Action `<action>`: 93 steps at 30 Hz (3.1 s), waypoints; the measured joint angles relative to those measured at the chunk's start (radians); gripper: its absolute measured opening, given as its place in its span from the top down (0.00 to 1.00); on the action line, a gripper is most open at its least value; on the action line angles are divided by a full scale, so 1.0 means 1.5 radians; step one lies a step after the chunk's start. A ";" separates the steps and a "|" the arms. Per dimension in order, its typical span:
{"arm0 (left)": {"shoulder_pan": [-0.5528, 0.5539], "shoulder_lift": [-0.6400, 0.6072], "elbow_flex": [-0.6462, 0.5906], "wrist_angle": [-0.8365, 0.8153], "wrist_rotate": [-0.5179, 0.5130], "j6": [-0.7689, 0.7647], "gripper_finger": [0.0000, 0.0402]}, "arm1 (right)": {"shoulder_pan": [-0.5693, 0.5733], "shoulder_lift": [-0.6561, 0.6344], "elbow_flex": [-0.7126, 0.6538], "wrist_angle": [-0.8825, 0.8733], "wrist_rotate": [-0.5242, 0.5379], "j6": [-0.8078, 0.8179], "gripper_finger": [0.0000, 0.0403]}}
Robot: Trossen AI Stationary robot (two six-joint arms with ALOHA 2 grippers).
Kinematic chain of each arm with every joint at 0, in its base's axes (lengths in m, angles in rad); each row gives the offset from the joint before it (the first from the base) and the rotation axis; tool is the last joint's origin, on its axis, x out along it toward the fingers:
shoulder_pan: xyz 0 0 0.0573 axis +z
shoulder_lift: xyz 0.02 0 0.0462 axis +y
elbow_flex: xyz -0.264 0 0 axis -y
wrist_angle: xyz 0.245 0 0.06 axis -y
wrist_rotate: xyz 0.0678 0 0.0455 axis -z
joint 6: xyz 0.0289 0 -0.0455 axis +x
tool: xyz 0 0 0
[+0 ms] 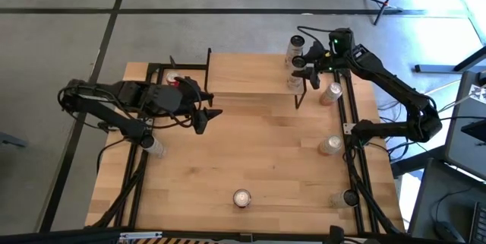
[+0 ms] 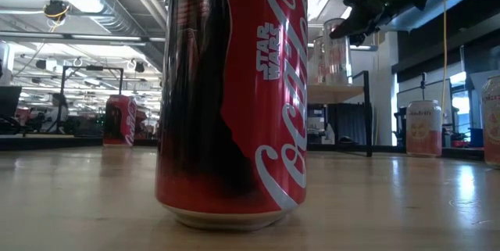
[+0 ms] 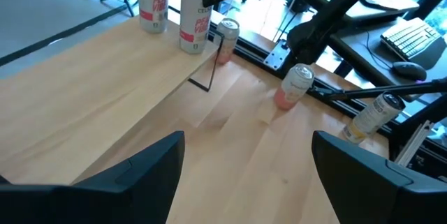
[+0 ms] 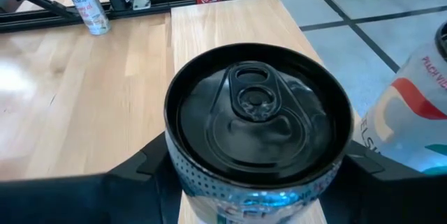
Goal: Place canned beverage on shelf
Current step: Put the white-pink soda can on the shelf aligned with the other white-pink soda can, then put the bottom white-yellow soda can on the shelf
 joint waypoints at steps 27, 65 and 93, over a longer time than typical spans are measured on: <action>0.000 -0.001 0.000 -0.002 0.011 0.052 0.25 | 0.001 0.000 0.246 -0.239 0.044 0.032 0.17; -0.124 0.128 0.000 -0.001 0.087 -0.011 0.25 | 1.018 0.036 0.396 -0.595 0.508 0.884 0.17; -0.254 0.241 0.000 0.022 0.001 -0.231 0.25 | 1.315 0.035 0.105 -0.539 0.413 1.330 0.17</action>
